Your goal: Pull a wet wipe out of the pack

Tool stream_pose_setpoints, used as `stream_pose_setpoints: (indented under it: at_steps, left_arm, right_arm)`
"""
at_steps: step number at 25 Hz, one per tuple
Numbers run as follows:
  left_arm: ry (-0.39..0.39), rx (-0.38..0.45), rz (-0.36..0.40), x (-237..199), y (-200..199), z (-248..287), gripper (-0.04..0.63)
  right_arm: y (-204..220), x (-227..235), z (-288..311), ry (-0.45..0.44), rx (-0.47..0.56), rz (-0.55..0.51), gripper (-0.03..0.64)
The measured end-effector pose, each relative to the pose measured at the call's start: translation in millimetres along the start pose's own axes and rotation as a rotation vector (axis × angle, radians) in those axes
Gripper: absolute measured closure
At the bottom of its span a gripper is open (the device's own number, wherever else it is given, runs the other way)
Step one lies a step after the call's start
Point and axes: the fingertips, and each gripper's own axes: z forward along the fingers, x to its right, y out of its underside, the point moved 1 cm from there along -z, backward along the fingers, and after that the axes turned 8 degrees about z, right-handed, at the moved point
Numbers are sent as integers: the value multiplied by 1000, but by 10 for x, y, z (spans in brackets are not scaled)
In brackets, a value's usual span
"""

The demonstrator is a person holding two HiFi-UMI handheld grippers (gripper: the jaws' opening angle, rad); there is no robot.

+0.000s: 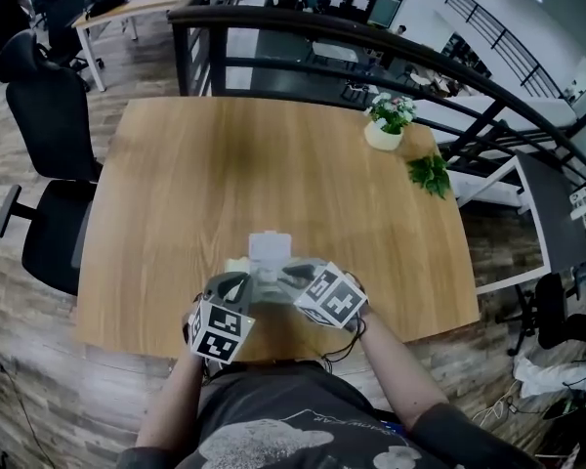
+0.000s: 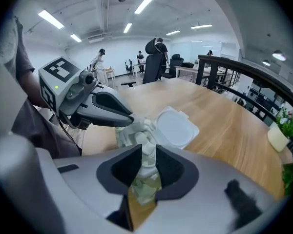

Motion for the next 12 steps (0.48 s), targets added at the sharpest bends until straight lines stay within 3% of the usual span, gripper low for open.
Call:
stream_pose_setpoints:
  at_steps: [3, 12]
  left_arm:
    - [9, 7, 1, 7, -6, -1, 574]
    - [42, 15, 15, 14, -18, 16, 574]
  right_arm:
    - [-11, -12, 46, -17, -29, 2, 508]
    - [-30, 29, 190, -1, -118, 23, 506]
